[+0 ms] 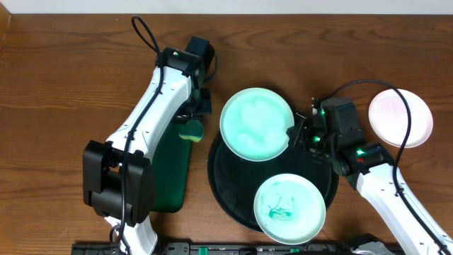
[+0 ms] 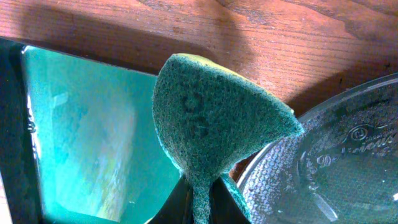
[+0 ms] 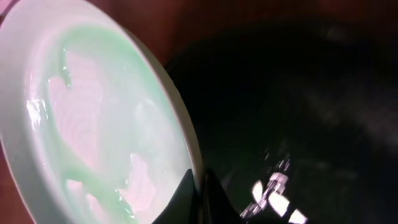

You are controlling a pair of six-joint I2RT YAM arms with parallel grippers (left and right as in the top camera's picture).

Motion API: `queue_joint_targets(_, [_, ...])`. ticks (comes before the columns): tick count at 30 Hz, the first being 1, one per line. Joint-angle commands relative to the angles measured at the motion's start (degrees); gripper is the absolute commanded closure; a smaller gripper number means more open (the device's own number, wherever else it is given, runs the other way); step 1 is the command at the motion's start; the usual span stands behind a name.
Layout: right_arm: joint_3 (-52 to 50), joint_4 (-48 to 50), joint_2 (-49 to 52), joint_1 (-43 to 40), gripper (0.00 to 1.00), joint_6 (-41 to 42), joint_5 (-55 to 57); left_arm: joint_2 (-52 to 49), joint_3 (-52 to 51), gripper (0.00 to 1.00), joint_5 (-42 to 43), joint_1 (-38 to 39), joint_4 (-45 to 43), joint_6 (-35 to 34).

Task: Clean dirty plates on tray and stack at the side
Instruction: 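Lift and tilt the scrubbed plate with the right gripper toward the right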

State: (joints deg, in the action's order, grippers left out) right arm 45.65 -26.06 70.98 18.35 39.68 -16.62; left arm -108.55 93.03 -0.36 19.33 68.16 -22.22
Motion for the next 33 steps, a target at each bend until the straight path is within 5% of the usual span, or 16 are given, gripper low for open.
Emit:
queue_joint_targets(1, [0.42,1.73,-0.48,0.44,0.98,-11.43,8.0,0.28,-0.11,0.93,-0.31,-0.13,0.35,0.76])
queue_joint_targets(15, [1.73,-0.02,-0.5,0.42,0.98,-27.47,28.3,0.28,-0.11,0.93,-0.33,-0.13,0.35,1.62])
queue_joint_targets(33, [23.21,-20.94,-0.48,6.8,0.99,-48.54,51.76,0.26,-0.13,0.93,-0.33,-0.13,0.07,1.62])
